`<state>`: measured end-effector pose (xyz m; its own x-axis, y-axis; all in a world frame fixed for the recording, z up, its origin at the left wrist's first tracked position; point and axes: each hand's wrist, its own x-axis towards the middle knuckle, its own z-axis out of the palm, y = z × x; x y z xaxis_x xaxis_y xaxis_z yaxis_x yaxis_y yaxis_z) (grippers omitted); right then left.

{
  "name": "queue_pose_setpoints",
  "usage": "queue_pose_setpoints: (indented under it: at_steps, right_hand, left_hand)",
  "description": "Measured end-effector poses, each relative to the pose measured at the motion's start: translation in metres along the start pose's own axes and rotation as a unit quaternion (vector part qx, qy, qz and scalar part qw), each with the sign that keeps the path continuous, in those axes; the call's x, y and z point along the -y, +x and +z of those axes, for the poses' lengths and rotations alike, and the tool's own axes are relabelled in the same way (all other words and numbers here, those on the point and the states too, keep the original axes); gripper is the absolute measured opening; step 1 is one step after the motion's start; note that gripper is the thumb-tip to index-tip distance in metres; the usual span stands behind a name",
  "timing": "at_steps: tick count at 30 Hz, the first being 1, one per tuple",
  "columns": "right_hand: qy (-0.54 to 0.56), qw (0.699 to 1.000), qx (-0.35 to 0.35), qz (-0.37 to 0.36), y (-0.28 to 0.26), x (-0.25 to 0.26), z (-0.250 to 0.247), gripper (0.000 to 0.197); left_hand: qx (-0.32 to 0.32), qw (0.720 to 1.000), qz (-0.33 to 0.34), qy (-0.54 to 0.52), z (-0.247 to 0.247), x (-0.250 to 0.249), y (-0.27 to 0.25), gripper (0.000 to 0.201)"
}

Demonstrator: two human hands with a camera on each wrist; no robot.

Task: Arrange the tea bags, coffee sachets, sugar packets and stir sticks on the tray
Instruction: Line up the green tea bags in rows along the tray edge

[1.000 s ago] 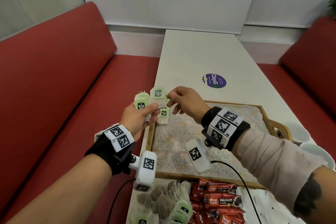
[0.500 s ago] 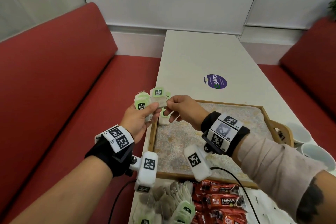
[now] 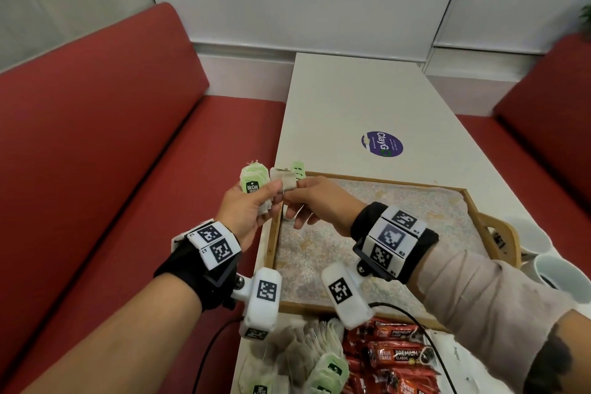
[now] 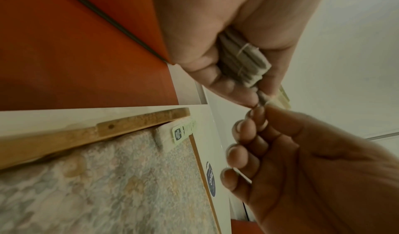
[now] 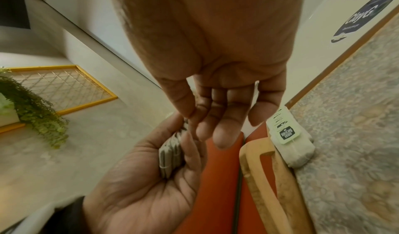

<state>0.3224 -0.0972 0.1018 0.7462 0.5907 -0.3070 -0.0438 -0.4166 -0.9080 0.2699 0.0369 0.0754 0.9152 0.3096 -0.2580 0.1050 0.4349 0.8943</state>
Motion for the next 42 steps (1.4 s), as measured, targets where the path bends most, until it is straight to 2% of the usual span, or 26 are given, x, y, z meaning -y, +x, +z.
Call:
queue_pose_setpoints:
  at_steps: [3, 8, 12, 13, 15, 18, 23, 30, 36, 42]
  right_hand:
    - [-0.021, 1.0, -0.022, 0.009, 0.002, -0.003, -0.001, 0.014]
    - [-0.042, 0.997, -0.071, 0.001, 0.005, -0.008, -0.009, 0.022]
    - [0.024, 0.996, -0.086, 0.006, 0.007, -0.005, -0.017, 0.047]
    - [0.028, 0.996, -0.079, 0.004, 0.007, -0.004, -0.019, 0.047]
    - [0.022, 0.997, -0.072, -0.004, 0.008, -0.003, -0.02, 0.033]
    - [0.019, 0.995, -0.097, -0.019, 0.015, -0.006, -0.021, 0.016]
    - [-0.007, 0.985, -0.174, -0.002, 0.034, -0.022, -0.024, 0.016]
    - [-0.054, 0.99, -0.095, 0.087, 0.052, -0.049, -0.013, 0.018]
    - [-0.085, 0.985, -0.089, 0.123, 0.066, -0.056, -0.004, 0.018]
    - [-0.106, 0.981, -0.107, 0.126, 0.076, -0.057, -0.003, 0.024]
  left_hand:
    - [0.002, 1.0, -0.015, 0.015, 0.0, -0.001, 0.001, 0.014]
    - [0.022, 0.998, -0.037, 0.037, -0.002, 0.0, -0.003, 0.012]
    - [0.018, 0.997, -0.039, 0.058, 0.0, 0.001, -0.005, 0.015]
    - [0.017, 0.997, -0.04, 0.065, 0.0, 0.001, -0.004, 0.014]
    - [0.02, 0.996, -0.04, 0.078, 0.001, 0.003, -0.003, 0.014]
    - [0.011, 0.995, -0.039, 0.086, 0.001, 0.005, -0.001, 0.013]
    - [-0.043, 0.996, -0.025, 0.079, -0.007, 0.008, 0.01, 0.016]
    - [-0.046, 0.996, -0.022, 0.07, -0.007, 0.013, 0.02, 0.015]
    - [-0.042, 0.997, -0.019, 0.065, -0.009, 0.016, 0.023, 0.016]
    - [-0.039, 0.997, -0.021, 0.059, -0.012, 0.018, 0.024, 0.016]
